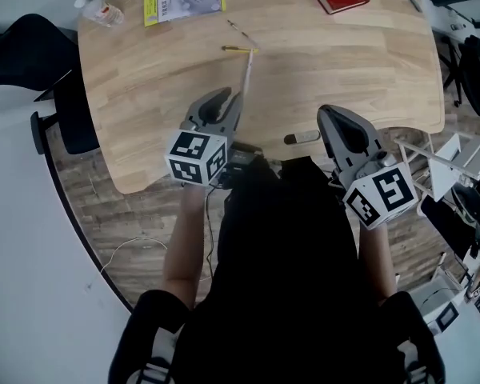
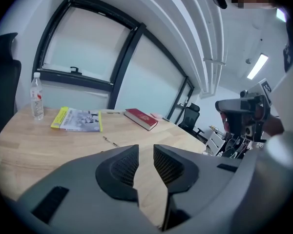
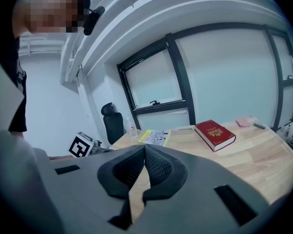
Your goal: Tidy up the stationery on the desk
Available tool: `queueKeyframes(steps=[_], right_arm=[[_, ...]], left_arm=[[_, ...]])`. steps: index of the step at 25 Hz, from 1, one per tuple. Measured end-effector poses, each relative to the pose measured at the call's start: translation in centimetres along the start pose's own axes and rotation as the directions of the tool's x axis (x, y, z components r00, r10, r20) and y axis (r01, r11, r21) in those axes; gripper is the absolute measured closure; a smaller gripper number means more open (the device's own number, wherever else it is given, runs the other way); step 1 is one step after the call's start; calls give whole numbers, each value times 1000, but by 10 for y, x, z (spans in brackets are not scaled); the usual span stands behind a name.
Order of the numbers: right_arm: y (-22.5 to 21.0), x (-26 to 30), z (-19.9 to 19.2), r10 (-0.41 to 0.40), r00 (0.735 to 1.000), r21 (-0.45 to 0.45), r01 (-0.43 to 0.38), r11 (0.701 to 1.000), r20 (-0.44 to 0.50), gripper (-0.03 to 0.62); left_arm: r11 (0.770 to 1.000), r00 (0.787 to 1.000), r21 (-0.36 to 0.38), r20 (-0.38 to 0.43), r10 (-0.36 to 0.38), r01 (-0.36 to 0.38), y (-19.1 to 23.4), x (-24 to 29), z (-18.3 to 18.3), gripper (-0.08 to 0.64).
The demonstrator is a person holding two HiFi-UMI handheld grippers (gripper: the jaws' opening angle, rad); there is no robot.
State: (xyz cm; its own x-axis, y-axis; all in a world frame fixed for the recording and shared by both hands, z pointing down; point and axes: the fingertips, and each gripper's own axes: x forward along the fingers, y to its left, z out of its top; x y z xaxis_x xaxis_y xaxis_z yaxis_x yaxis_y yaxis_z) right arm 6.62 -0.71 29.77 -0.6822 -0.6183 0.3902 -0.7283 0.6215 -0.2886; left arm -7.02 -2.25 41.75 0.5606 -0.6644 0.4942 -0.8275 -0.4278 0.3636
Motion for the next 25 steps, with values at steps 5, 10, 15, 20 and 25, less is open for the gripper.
queueKeyframes(steps=[5, 10, 15, 20, 25], right_arm=[[-22, 8, -2, 42, 998, 5, -42, 999, -38, 571], [-46, 15, -12, 85, 994, 21, -84, 996, -75, 571], [-63, 27, -24, 139, 984, 31, -136, 990, -113, 571], [-77, 34, -30, 179, 974, 37, -176, 984, -140, 571], [-88, 39, -32, 198, 968, 37, -194, 980, -152, 571]], left_arm=[[998, 995, 0, -81, 61, -61, 12, 35, -27, 453], [993, 980, 21, -156, 121, -119, 20, 72, -49, 422], [970, 941, 125, -245, 234, -208, 36, 102, -73, 419], [956, 896, 112, -333, 294, -272, 53, 127, -108, 420], [941, 856, 85, -396, 333, -327, 68, 139, -133, 426]])
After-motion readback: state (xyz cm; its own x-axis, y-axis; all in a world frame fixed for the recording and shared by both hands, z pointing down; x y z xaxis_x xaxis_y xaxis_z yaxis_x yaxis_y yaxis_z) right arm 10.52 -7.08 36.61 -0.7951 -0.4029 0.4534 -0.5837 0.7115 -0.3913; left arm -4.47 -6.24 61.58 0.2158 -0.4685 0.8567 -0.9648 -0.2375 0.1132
